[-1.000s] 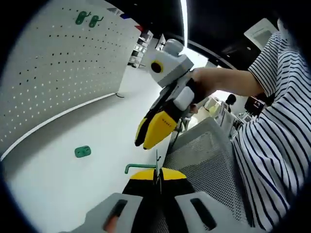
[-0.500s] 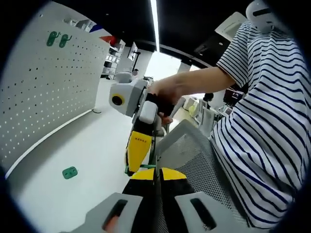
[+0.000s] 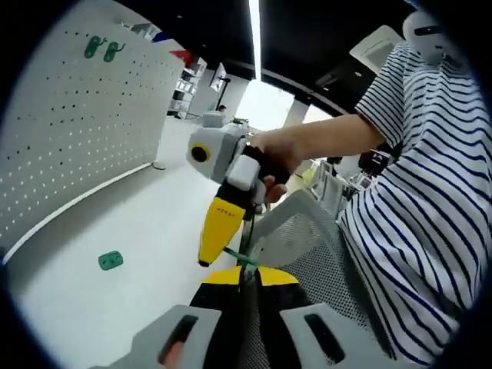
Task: Insert the hook assembly into the mounting plate slot until the hook locks in place.
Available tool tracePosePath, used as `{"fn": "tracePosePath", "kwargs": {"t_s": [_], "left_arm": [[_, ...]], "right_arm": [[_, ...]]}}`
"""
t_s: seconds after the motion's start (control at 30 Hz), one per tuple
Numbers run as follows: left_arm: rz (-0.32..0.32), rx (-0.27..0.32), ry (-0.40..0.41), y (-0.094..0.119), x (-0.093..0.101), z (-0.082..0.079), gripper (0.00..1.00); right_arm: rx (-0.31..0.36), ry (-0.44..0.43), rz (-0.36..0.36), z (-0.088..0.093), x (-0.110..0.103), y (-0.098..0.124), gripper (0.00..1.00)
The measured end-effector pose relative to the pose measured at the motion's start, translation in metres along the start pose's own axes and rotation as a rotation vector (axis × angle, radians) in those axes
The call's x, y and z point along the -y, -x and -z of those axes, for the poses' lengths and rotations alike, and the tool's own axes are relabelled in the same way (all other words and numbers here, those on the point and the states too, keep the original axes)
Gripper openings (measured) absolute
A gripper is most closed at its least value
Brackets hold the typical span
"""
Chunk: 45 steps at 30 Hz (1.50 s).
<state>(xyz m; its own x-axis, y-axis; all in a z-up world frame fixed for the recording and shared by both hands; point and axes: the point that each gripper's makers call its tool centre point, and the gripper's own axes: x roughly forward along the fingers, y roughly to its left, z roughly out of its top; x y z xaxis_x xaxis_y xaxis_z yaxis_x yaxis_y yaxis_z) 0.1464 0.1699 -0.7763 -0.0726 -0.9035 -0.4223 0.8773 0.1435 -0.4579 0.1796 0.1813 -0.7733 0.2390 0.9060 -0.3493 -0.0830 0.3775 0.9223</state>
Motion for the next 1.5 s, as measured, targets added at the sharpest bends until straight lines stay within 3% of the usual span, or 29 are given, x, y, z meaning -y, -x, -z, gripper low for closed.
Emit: {"fn": "tracePosePath", "kwargs": {"t_s": [0.07, 0.13, 0.23, 0.27, 0.33, 0.43, 0.57, 0.67, 0.87, 1.5], "left_arm": [[-0.081, 0.04, 0.079, 0.0, -0.017, -0.005, 0.23], [-0.137, 0.05, 0.1, 0.0, -0.026, -0.007, 0.35], [-0.211, 0.085, 0.173, 0.0, -0.037, -0.014, 0.44], [-0.222, 0.088, 0.189, 0.001, -0.039, -0.015, 0.46], [-0.259, 0.128, 0.216, 0.002, -0.043, -0.023, 0.44], [-0.31, 0.172, 0.254, 0.004, -0.047, -0.031, 0.42], [-0.327, 0.197, 0.258, 0.002, -0.044, -0.043, 0.52], [-0.343, 0.208, 0.241, 0.002, -0.044, -0.052, 0.51], [-0.393, 0.21, 0.18, 0.006, -0.045, -0.065, 0.5], [-0.418, 0.19, 0.088, 0.008, -0.041, -0.076, 0.38]], "right_arm": [[0.043, 0.039, 0.041, -0.006, 0.001, 0.001, 0.0], [0.116, 0.15, 0.104, -0.018, 0.002, 0.003, 0.0], [0.26, 0.274, 0.201, -0.037, -0.001, 0.009, 0.0], [0.345, 0.305, 0.232, -0.047, -0.004, 0.015, 0.0], [0.446, 0.374, 0.299, -0.058, -0.008, 0.022, 0.0], [0.546, 0.504, 0.396, -0.069, -0.014, 0.032, 0.0], [0.639, 0.568, 0.407, -0.075, -0.03, 0.036, 0.0], [0.686, 0.615, 0.413, -0.08, -0.04, 0.039, 0.0], [0.694, 0.648, 0.413, -0.079, -0.045, 0.035, 0.0], [0.723, 0.71, 0.385, -0.077, -0.06, 0.03, 0.0]]}}
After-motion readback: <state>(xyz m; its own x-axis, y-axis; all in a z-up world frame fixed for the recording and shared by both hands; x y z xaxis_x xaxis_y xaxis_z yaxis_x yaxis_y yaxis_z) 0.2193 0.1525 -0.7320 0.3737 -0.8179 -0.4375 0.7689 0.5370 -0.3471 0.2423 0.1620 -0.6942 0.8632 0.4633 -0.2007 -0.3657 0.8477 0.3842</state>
